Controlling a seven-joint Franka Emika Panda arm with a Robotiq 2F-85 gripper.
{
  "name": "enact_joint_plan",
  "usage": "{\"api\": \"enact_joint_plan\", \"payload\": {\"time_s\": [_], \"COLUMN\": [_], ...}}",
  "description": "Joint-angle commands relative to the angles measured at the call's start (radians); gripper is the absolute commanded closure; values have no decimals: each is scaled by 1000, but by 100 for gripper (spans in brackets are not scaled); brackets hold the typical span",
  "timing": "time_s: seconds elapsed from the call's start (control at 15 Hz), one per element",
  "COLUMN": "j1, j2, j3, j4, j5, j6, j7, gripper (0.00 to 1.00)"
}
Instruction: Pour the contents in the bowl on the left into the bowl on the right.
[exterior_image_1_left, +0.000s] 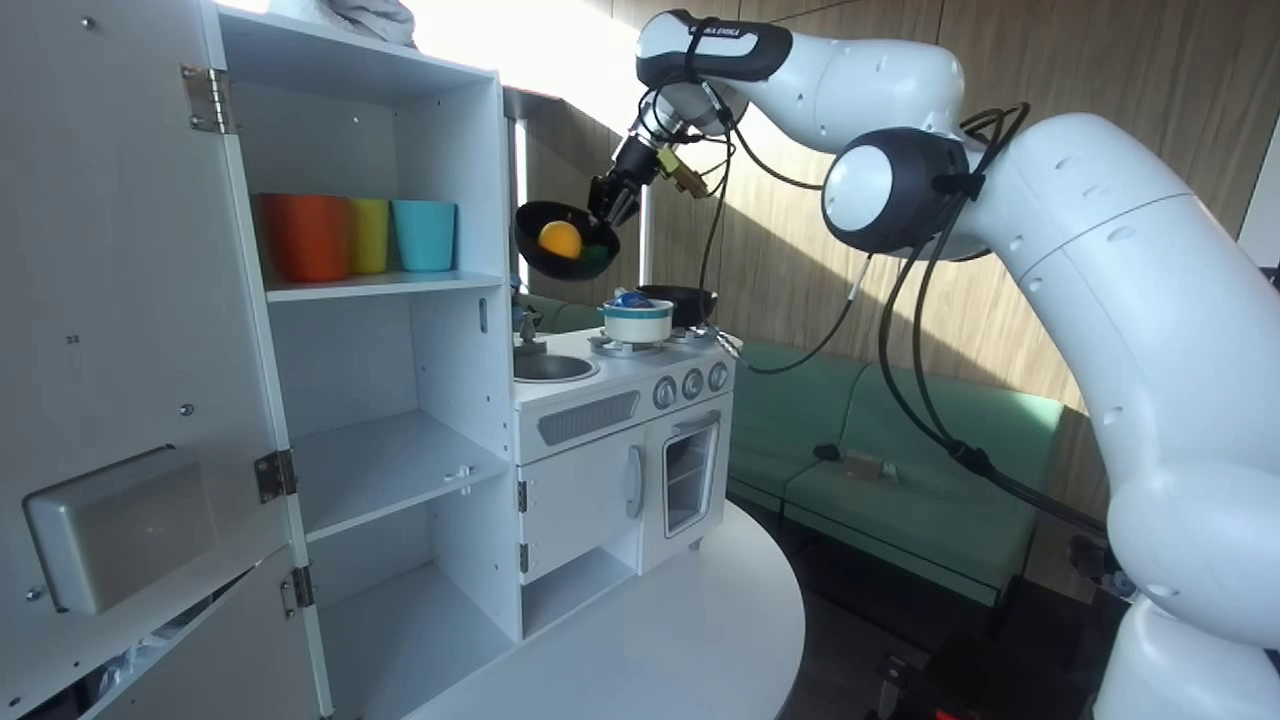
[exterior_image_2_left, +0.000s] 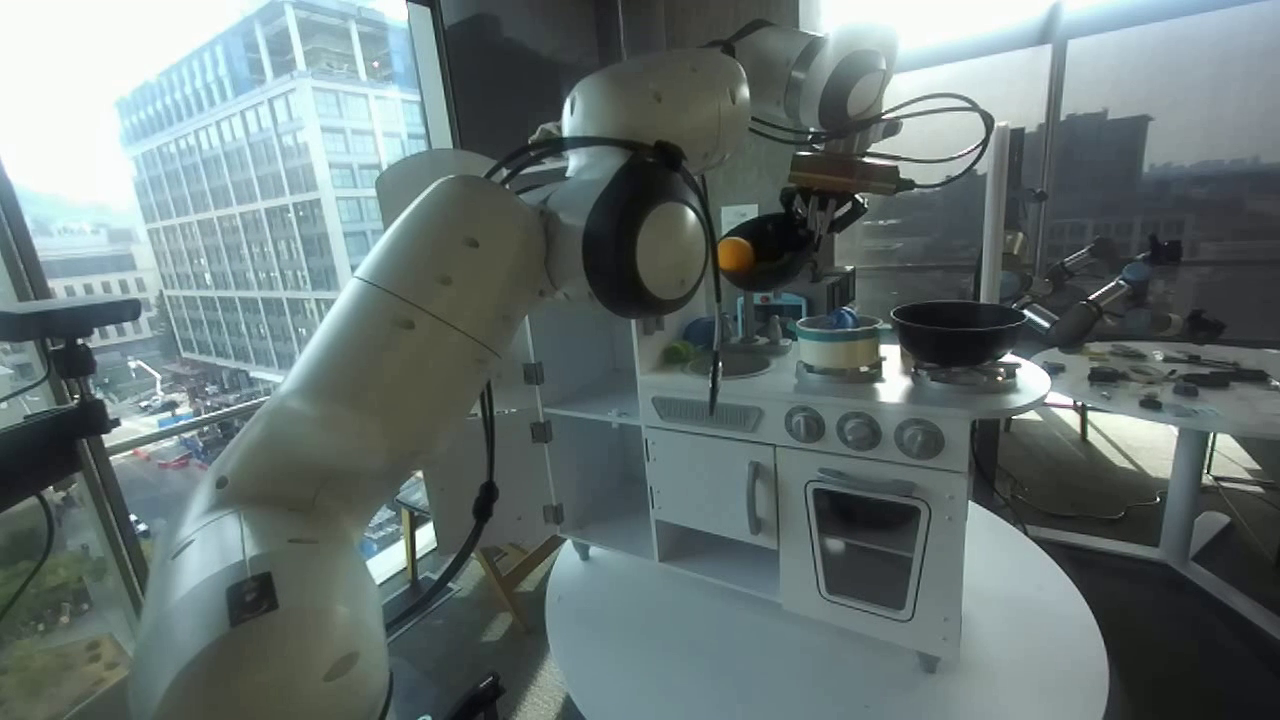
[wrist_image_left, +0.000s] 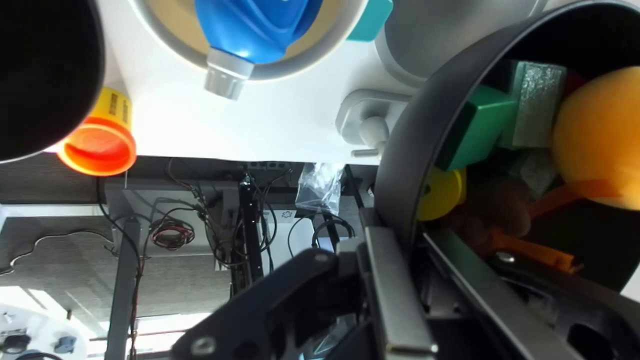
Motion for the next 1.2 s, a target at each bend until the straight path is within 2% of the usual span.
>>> {"api": "enact_joint_plan", "payload": {"time_s": [0.0,0.6,1.13], "j1": [-32,-96,-167], "j2": [-28,-116,-195], "j3": [-1,16,-13], "j4": [32,9,-50], "j5": [20,59,69], "j6": [-6,13,62], "j7": [47,67,133], "gripper": [86,87,86]}}
